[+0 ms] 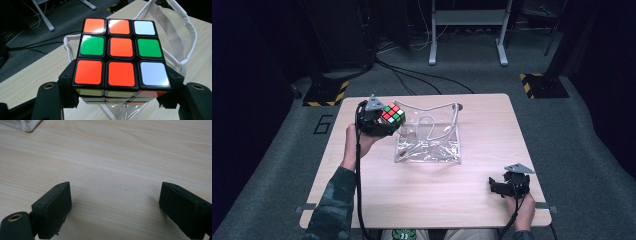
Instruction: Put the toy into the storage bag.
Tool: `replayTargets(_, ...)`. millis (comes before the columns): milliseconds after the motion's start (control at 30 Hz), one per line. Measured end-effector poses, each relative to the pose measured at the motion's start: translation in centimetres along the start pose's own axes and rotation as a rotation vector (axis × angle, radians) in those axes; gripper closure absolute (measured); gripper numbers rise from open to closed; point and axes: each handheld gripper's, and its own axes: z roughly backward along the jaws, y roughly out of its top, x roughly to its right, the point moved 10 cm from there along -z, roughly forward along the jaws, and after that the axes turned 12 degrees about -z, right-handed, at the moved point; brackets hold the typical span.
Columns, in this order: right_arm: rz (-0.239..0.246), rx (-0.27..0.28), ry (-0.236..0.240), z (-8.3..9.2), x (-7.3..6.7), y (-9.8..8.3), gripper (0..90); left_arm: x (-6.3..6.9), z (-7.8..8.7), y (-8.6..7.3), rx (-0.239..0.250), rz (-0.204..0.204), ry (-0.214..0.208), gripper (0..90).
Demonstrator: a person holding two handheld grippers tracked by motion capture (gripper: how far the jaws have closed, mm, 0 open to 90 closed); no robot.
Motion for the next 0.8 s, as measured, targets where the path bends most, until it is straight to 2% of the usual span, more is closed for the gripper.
replayTargets(400, -0.002, -0.001, -0.001, 0.0, 0.0, 0.0, 10.2, -0.7, -0.8, 0.9, -0.007, -0.006, 0.001, 33.7)
replayTargets(567, 0.001, 0.001, 0.0, 0.0, 0.0, 0.0, 10.5, -0.9, -1.3, 1.1, -0.004, 0.008, 0.001, 33.7)
replayTargets(800, -0.001, 0.001, 0.0, 0.0, 0.0, 0.0, 10.6, -1.6, -2.1, 1.5, -0.014, 0.007, 0.011, 33.7)
